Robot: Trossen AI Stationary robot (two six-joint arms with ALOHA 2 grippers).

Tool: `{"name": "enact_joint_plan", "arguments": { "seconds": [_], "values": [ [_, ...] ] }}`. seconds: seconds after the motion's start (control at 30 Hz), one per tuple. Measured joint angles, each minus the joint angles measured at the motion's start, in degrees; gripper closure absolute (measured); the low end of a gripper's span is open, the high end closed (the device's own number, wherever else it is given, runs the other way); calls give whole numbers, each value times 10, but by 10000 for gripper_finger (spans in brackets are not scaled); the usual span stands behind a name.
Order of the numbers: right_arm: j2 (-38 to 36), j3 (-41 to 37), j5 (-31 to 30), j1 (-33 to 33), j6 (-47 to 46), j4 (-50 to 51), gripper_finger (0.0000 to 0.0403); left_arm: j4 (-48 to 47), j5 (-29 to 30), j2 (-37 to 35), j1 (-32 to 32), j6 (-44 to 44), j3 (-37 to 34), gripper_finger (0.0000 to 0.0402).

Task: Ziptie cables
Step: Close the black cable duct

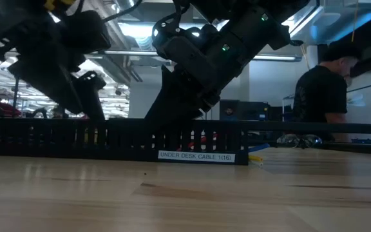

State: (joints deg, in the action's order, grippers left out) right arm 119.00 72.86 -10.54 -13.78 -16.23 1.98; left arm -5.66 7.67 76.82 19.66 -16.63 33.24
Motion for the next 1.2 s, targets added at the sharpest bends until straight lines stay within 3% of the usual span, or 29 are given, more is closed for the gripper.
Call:
{"name": "enact_joint_plan", "arguments": {
  "seconds": [0.23, 0.6, 0.93, 1.2],
  "values": [
    [1, -1, -6, 0, -3, -5, 174, 81, 42, 19, 2, 5, -36, 123],
    [1, -2, -8, 0, -2, -9, 174, 52, 62, -12, -6, 40, -20, 123],
    [2, -2, -4, 0, 0, -19, 174, 127, 17, 17, -20, 4, -94, 124],
    [2, -4, 0, -2, 1, -26, 174, 238, 6, 72, -16, 1, -113, 159]
  ]
}}
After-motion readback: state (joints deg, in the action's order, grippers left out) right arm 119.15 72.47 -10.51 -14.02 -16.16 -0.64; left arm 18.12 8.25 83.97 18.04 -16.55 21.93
